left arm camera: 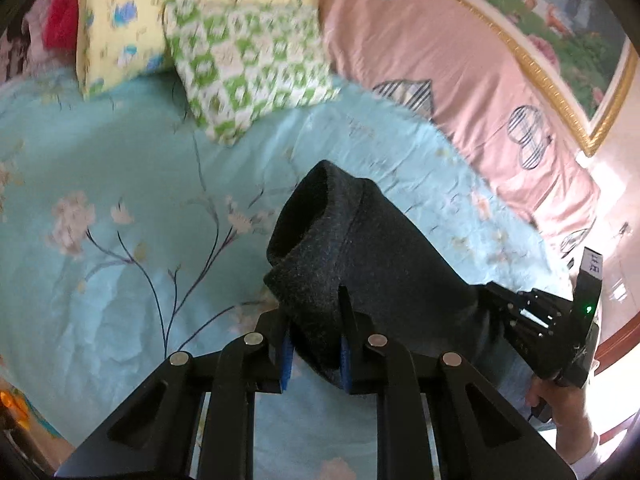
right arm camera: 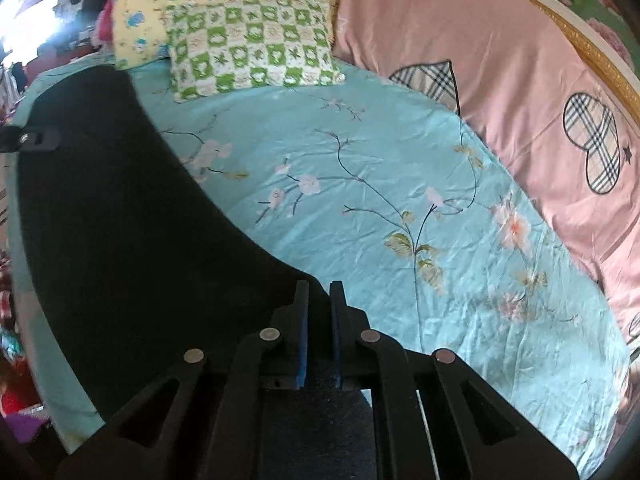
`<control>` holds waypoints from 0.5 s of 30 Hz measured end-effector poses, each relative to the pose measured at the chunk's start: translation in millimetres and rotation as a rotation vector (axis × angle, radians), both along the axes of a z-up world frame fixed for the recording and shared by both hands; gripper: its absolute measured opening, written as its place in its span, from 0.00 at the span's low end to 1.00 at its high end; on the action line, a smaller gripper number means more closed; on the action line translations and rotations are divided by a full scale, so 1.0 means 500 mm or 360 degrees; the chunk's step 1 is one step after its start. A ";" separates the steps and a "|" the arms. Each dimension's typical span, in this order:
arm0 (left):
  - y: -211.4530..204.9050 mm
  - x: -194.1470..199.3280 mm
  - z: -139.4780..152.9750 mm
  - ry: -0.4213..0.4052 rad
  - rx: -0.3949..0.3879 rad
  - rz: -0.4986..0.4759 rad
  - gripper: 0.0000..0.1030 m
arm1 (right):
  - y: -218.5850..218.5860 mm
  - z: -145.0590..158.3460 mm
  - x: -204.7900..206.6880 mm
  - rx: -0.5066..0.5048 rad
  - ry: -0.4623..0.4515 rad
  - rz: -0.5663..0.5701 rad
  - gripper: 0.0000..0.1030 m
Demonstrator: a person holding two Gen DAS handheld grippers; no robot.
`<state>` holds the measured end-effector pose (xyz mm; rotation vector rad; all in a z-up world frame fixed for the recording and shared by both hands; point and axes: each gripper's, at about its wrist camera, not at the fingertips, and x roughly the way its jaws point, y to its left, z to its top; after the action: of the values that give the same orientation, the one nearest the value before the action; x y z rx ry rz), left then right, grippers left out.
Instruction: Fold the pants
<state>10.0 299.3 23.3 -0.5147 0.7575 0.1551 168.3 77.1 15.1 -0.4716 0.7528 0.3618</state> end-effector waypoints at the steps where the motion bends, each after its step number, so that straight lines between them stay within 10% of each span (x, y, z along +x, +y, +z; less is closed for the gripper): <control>1: 0.004 0.007 -0.016 0.0026 -0.0003 0.0003 0.16 | 0.002 -0.014 0.009 0.0002 -0.0003 -0.0013 0.10; 7: 0.022 0.031 -0.086 0.0108 0.0014 0.0001 0.21 | 0.007 -0.077 0.028 0.0020 0.0049 -0.0066 0.12; 15: 0.028 -0.018 -0.046 0.0094 0.0067 0.0087 0.39 | -0.073 -0.003 -0.018 0.0394 0.0097 -0.0127 0.32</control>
<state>1.0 313.2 0.3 -0.4928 0.7963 0.2373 159.1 40.8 13.8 -0.1974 0.7721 0.3901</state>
